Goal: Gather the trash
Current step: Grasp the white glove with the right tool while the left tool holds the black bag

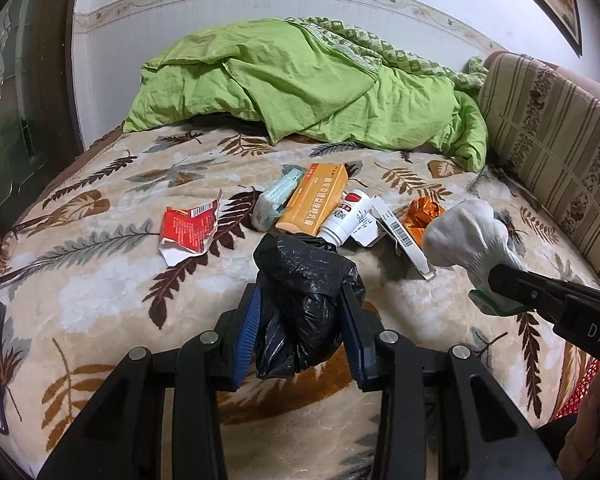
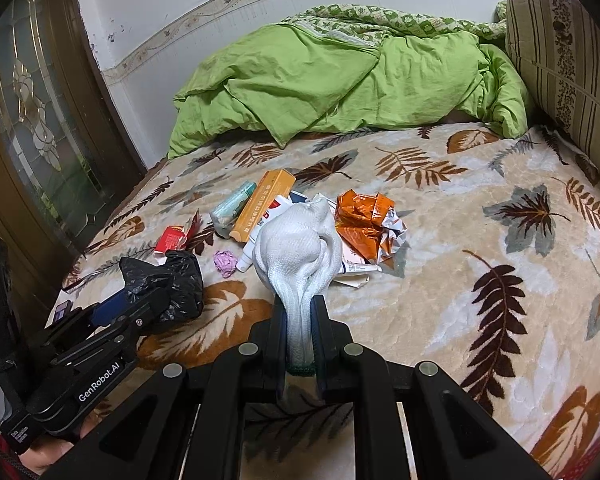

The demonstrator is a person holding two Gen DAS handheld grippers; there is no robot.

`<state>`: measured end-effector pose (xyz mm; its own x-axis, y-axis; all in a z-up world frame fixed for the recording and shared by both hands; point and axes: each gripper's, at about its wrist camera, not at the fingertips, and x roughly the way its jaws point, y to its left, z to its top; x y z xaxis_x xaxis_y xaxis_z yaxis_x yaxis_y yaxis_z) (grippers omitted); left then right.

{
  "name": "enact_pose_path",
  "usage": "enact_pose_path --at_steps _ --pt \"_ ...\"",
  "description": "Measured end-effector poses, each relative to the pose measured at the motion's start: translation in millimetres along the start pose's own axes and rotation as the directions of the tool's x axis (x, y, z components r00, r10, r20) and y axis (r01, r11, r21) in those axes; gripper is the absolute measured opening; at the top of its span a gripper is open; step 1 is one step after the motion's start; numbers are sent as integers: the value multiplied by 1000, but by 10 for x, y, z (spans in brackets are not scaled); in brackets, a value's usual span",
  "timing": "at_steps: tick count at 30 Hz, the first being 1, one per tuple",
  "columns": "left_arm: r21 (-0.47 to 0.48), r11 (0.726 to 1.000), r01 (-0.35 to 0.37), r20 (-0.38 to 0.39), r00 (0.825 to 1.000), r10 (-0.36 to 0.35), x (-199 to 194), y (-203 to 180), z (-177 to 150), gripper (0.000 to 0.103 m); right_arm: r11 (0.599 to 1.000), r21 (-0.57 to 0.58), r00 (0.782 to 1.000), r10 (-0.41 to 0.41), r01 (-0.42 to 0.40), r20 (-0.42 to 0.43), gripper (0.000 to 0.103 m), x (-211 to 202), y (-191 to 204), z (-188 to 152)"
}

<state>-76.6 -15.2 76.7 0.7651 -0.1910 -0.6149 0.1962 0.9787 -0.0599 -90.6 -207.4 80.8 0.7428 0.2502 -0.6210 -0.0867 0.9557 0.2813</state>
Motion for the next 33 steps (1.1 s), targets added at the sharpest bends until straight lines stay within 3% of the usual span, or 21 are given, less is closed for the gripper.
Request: enact_pose_path --at_steps 33 --pt "2 1000 20 -1 1000 -20 10 -174 -18 37 1000 6 999 30 -30 11 12 26 109 -61"
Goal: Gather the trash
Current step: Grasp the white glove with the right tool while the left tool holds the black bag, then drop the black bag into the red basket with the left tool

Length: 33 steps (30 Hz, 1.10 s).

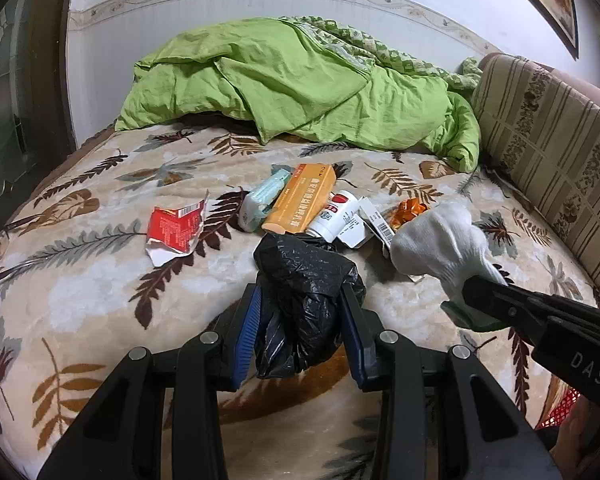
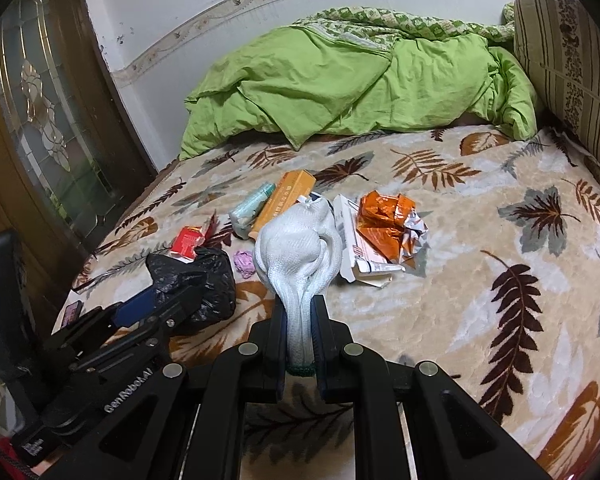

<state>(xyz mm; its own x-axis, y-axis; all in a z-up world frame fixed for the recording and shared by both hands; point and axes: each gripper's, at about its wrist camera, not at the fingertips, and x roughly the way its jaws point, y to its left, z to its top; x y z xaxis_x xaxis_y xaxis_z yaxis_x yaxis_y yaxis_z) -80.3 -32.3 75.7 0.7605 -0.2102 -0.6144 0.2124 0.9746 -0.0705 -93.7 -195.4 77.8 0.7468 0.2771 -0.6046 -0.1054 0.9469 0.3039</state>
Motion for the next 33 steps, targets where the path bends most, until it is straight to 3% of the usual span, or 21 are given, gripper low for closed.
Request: enact_pose_path --at_steps 12,23,30,33 --pt "7 1000 12 -10 1000 -12 26 -12 21 37 1000 12 1000 7 -7 -3 12 31 -52 -5" --pt "-45 998 43 -38 998 -44 91 81 3 37 1000 18 1000 16 -16 -14 12 69 -32 -5" --pt "-34 999 31 -33 999 -32 83 80 0 37 1000 23 1000 17 -17 -12 12 54 -40 -12" --pt "-20 998 59 -32 998 -59 61 51 5 37 999 30 1000 18 -18 -5 12 12 -59 -10"
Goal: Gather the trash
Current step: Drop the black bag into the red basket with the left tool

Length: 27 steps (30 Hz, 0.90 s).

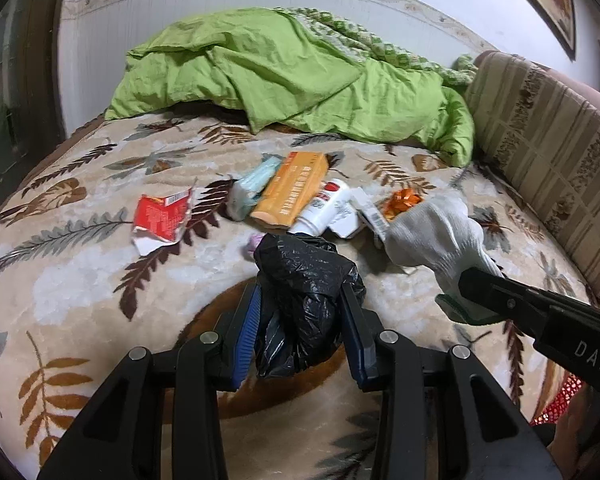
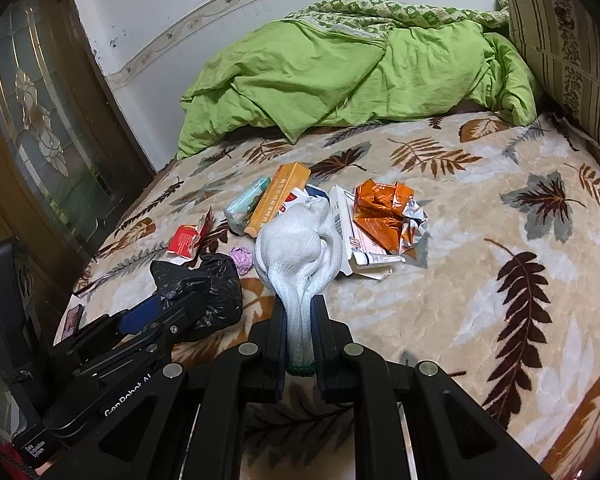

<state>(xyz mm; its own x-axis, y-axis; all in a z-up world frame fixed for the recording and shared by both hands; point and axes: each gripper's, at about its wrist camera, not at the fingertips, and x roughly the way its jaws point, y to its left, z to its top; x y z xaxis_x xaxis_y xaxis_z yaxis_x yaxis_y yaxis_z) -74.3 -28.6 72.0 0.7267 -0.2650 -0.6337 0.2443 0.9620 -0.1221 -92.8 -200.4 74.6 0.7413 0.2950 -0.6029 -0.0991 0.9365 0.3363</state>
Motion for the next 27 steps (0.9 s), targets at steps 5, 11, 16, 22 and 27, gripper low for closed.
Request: enact_pose_path --at_steps 5,11,16,22,27 --pt "83 996 40 20 999 -42 -170 -249 8 37 999 47 1000 17 -18 8 12 -240 -131 -29" --pt "149 975 167 24 985 -172 -401 -693 76 37 991 137 999 0 -5 34 12 -872 -484 -155" --pt "213 935 282 0 957 -289 -561 -1167 119 37 981 183 992 -87 70 88 12 -1556 -790 -285" --pt "334 839 429 -81 900 -428 -691 -1939 53 37 941 269 964 -243 205 113 12 -2345 -1238 -555" --pt "401 716 571 -208 818 -536 -765 -2658 -149 38 876 357 924 -375 325 77 12 -2866 -1625 -874"
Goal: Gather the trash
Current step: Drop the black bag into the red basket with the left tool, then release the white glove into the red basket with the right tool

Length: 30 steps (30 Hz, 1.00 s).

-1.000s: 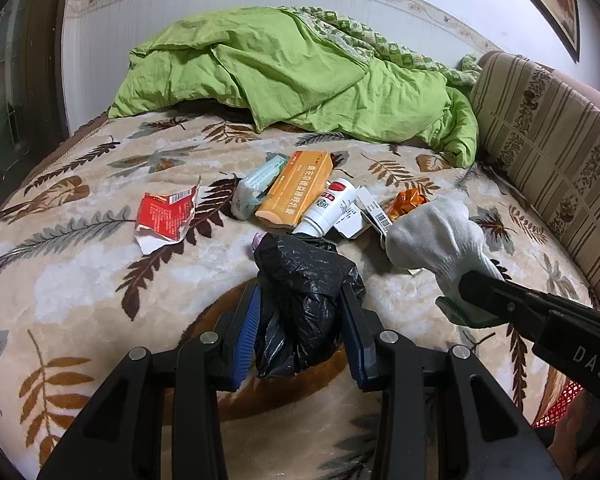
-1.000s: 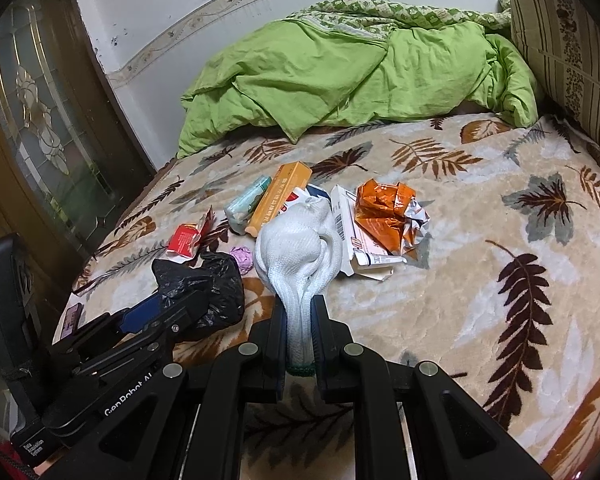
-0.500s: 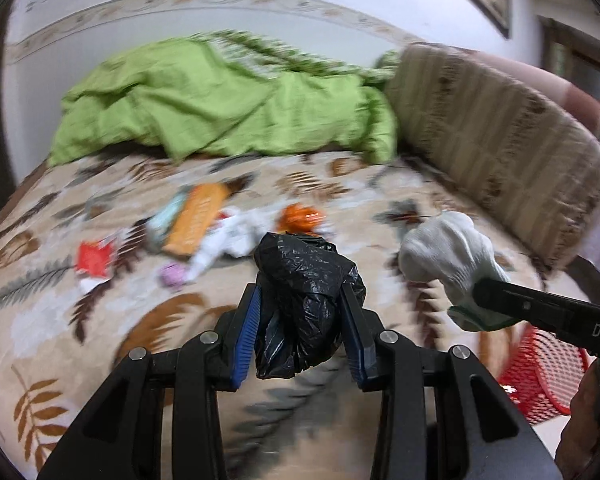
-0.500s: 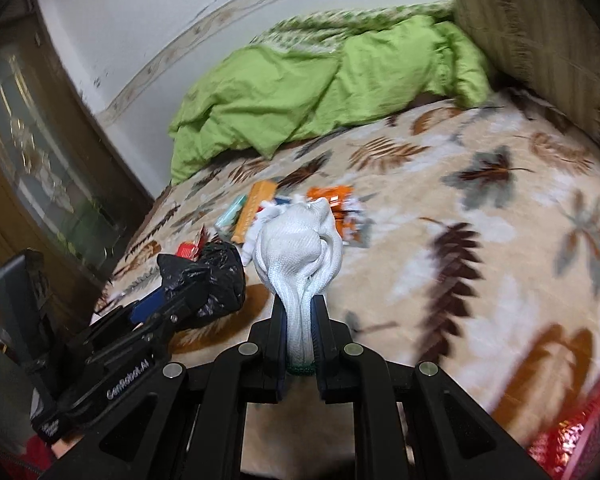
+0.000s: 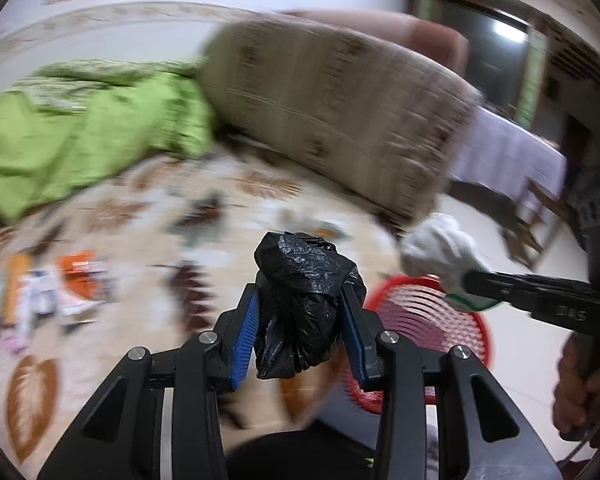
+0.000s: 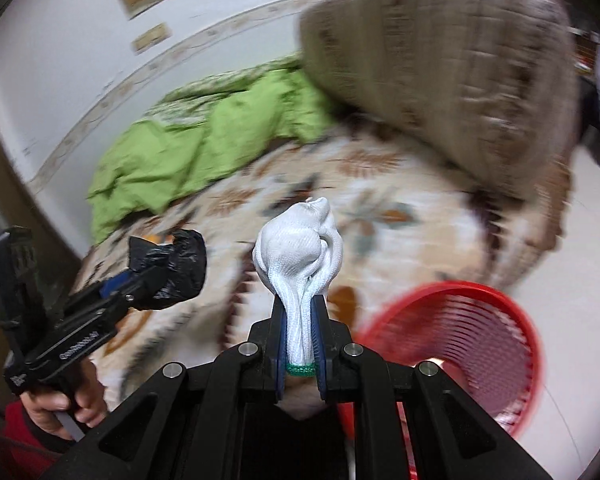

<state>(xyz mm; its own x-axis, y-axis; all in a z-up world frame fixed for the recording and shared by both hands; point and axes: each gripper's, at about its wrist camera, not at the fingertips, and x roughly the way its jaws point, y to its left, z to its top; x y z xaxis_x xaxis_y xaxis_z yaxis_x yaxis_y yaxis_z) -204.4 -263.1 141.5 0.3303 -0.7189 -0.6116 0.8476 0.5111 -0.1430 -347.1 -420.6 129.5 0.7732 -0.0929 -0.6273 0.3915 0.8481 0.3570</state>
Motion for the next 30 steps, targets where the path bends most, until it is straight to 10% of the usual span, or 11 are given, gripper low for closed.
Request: enact_pose_path --at_steps 7,9,13,30 --pt "85 985 151 -115 983 -141 460 -684 0 49 988 95 992 -122 124 -29 15 -157 -554 -157" --pt "75 983 170 -145 977 -158 585 -763 12 67 981 112 987 -152 156 -45 28 -162 -669 -190" --pt "34 983 178 -154 973 -171 646 -747 42 69 971 141 981 -192 195 -34 44 -222 -804 -207" --pt "-163 985 -51 -53 998 43 8 478 -101 69 999 44 998 30 -28 -46 45 290 -28 25"
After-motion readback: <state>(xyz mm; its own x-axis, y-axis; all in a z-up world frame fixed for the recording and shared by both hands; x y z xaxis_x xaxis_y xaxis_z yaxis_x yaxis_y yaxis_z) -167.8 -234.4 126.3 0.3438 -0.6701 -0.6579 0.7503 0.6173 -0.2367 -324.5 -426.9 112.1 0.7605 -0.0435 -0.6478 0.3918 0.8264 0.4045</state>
